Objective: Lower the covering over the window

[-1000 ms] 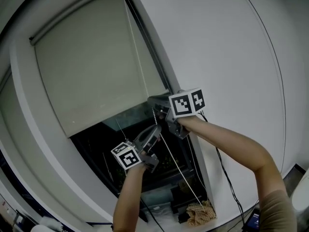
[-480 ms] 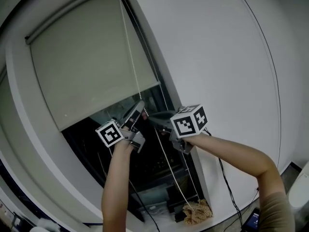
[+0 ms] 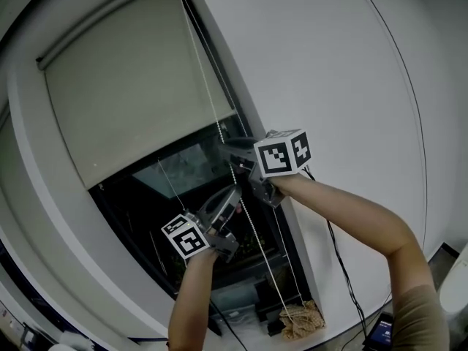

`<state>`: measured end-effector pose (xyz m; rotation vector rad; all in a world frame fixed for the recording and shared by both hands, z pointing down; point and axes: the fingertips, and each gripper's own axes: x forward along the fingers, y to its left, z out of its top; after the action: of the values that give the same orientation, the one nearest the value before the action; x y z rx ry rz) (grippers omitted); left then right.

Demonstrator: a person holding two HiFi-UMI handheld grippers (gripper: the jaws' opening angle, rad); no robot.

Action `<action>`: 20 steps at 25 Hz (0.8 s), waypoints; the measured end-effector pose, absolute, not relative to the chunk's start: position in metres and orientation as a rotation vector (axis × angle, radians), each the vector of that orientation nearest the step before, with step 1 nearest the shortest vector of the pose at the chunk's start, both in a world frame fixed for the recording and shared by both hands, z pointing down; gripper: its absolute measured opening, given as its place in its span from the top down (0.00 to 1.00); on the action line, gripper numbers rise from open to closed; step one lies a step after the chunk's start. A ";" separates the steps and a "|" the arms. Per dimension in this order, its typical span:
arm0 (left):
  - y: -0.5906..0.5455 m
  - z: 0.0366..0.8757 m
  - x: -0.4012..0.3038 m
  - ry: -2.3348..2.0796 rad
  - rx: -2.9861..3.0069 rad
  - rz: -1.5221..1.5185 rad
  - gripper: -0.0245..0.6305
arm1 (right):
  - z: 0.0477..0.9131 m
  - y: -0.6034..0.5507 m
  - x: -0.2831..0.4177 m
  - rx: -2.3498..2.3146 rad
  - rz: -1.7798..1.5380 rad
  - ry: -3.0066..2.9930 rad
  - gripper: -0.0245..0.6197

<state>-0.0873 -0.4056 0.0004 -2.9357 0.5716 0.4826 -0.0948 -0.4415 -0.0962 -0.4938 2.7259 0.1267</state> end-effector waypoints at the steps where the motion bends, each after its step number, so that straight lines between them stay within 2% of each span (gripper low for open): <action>1: -0.407 0.005 -0.088 0.580 -2.934 0.476 0.93 | -0.095 -0.442 -0.097 -0.497 0.120 2.735 0.90; 2: -0.408 0.008 -0.090 0.586 -2.926 0.466 0.93 | -0.092 -0.442 -0.099 -0.502 0.111 2.738 0.93; 5: -0.414 -0.010 -0.113 0.593 -2.858 0.561 0.91 | -0.084 -0.442 -0.103 -0.510 0.106 2.735 0.94; 6: -0.417 -0.030 -0.125 0.584 -2.843 0.662 0.77 | -0.080 -0.440 -0.105 -0.501 0.109 2.752 0.94; 7: -0.420 -0.052 -0.133 0.571 -2.833 0.756 0.67 | -0.073 -0.436 -0.108 -0.491 0.118 2.778 0.94; 10: -0.428 -0.095 -0.125 0.565 -2.838 0.744 0.67 | -0.046 -0.419 -0.115 -0.492 0.177 2.852 0.94; 13: -0.428 -0.090 -0.102 0.589 -2.909 0.580 0.69 | -0.030 -0.408 -0.118 -0.512 0.185 2.867 0.94; 14: -0.425 -0.088 -0.097 0.577 -2.928 0.569 0.85 | -0.030 -0.408 -0.118 -0.517 0.188 2.867 0.94; 15: -0.421 -0.088 -0.095 0.560 -2.943 0.588 0.91 | -0.031 -0.407 -0.116 -0.516 0.207 2.872 0.94; 18: -0.413 -0.096 -0.103 0.601 -2.891 0.658 0.93 | -0.031 -0.387 -0.106 -0.440 0.368 2.933 0.93; 19: -0.414 -0.096 -0.108 0.648 -2.853 0.649 0.93 | -0.032 -0.380 -0.100 -0.404 0.404 2.953 0.81; 20: -0.416 -0.094 -0.113 0.688 -2.823 0.624 0.93 | -0.036 -0.377 -0.093 -0.383 0.411 2.954 0.75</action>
<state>-0.1129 -0.4155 -0.0935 -2.8230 0.6877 0.6235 -0.0927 -0.3766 -0.0360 -0.3827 2.9542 0.4110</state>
